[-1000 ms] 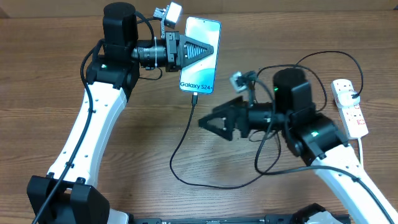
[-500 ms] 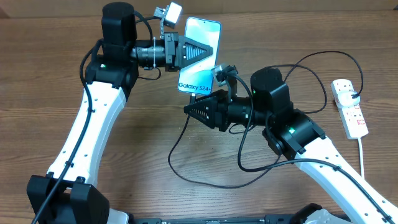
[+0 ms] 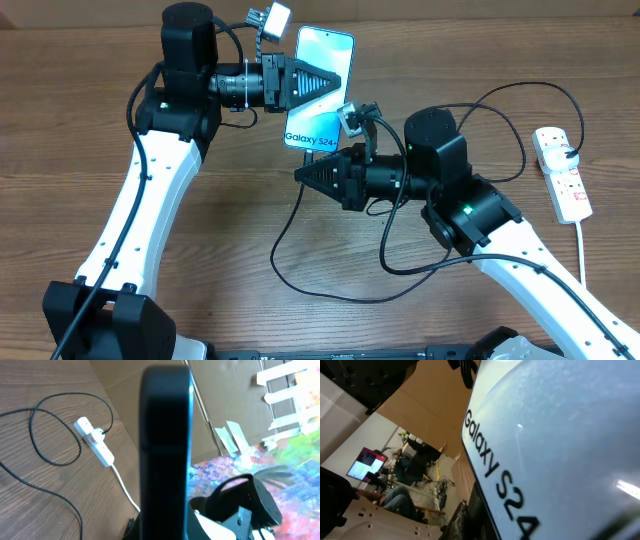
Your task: Plug charger to phone and switch on socket
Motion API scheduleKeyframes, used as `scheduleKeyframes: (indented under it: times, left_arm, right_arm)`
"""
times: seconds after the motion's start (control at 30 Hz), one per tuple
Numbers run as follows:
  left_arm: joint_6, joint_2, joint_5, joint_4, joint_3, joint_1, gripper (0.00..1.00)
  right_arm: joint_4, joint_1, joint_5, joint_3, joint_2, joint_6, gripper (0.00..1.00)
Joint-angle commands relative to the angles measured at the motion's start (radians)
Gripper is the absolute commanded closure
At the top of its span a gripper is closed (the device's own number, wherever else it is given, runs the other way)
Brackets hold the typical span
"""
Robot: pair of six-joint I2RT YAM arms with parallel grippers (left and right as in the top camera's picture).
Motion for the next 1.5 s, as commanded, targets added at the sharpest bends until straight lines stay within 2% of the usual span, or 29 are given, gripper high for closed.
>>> scheduleKeyframes:
  times: [0.0, 0.57, 0.6, 0.63, 0.67, 0.7, 1.03, 1.23, 1.3, 1.4, 1.47]
  left_arm:
    - [0.120, -0.009, 0.164, 0.004, 0.010, -0.010, 0.96]
    - [0.129, -0.009, 0.221, -0.003, 0.010, -0.010, 0.96]
    - [0.129, -0.009, 0.221, -0.003, 0.010, -0.010, 0.96]
    - [0.129, -0.009, 0.221, -0.003, 0.010, -0.010, 0.96]
    - [0.129, -0.009, 0.221, -0.003, 0.010, -0.010, 0.96]
    - [0.129, -0.009, 0.220, -0.003, 0.010, -0.010, 0.96]
    - [0.130, -0.009, 0.217, -0.003, 0.010, -0.011, 0.96]
    - [0.129, -0.009, 0.216, -0.016, 0.010, -0.026, 0.96]
    - [0.129, -0.009, 0.212, -0.018, 0.010, -0.038, 0.96]
    - [0.127, -0.009, 0.198, -0.018, 0.010, -0.052, 0.96]
    - [0.125, -0.009, 0.198, -0.018, 0.010, -0.056, 0.96]
  right_arm:
    - [0.029, -0.072, -0.039, 0.009, 0.001, 0.043, 0.96]
    - [0.146, -0.127, -0.052, 0.009, 0.001, 0.098, 0.96]
    - [0.143, -0.133, -0.054, 0.009, 0.001, 0.098, 0.86]
    - [0.134, -0.138, -0.054, 0.009, 0.001, 0.097, 0.41]
    - [0.129, -0.142, -0.054, 0.009, 0.001, 0.097, 0.13]
    - [0.125, -0.149, -0.064, 0.009, 0.001, 0.096, 0.00]
    - [0.130, -0.192, -0.156, 0.009, 0.001, 0.090, 0.00]
    - [0.262, -0.192, -0.237, 0.009, 0.001, 0.123, 0.02]
    - [0.291, -0.191, -0.236, 0.009, 0.001, 0.157, 0.10]
    - [0.285, -0.190, -0.237, 0.009, 0.001, 0.169, 0.32]
    - [0.259, -0.190, -0.237, 0.009, 0.001, 0.169, 0.37]
